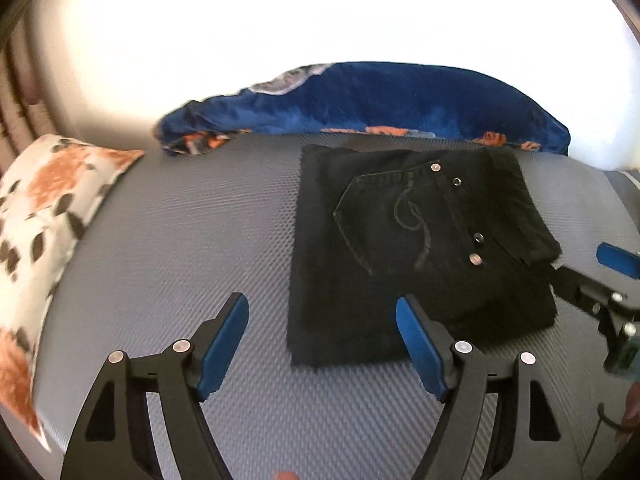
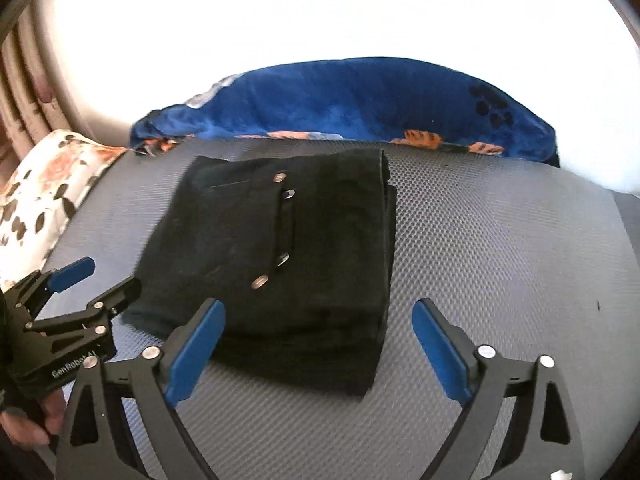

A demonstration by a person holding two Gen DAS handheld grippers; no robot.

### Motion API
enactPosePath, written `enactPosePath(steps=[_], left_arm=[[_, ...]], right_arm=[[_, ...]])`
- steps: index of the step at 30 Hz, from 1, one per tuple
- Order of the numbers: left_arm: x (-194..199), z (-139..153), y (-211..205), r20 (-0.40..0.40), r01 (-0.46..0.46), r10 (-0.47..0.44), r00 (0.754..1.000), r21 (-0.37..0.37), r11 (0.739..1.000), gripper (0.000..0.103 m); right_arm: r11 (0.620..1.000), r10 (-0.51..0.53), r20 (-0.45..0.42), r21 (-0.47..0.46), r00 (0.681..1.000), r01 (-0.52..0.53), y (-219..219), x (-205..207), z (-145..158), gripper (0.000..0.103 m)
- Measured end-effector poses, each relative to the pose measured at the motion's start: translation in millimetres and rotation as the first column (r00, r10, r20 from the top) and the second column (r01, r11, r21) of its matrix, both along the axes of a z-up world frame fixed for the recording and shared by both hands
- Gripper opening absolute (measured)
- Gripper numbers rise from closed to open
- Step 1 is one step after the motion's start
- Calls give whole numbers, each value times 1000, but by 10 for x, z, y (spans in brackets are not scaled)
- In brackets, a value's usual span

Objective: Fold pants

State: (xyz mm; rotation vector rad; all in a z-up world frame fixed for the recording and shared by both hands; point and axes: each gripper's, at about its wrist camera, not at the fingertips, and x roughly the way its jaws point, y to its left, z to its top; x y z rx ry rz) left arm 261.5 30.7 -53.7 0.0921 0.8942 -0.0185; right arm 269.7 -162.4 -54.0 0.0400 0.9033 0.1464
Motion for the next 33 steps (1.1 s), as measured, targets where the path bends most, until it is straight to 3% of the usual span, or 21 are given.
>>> enactPosePath(steps=[6, 11, 16, 33], left_arm=[[-543, 161, 44, 57, -64, 63, 996, 14, 998, 77], [-852, 233, 31, 89, -60, 57, 994, 31, 998, 77], [-1022, 278, 31, 110, -68, 64, 992, 27, 997, 77], [-1226, 339, 14, 137, -53, 48, 989, 35, 998, 77]], right_arm=[[997, -1, 94, -83, 996, 9, 317, -536, 121, 101], [993, 15, 134, -118, 991, 1, 434, -841, 173, 102], [999, -6, 107, -51, 994, 11, 376, -970, 164, 102], [1000, 5, 75, -24, 997, -3, 433, -1158, 113, 102]])
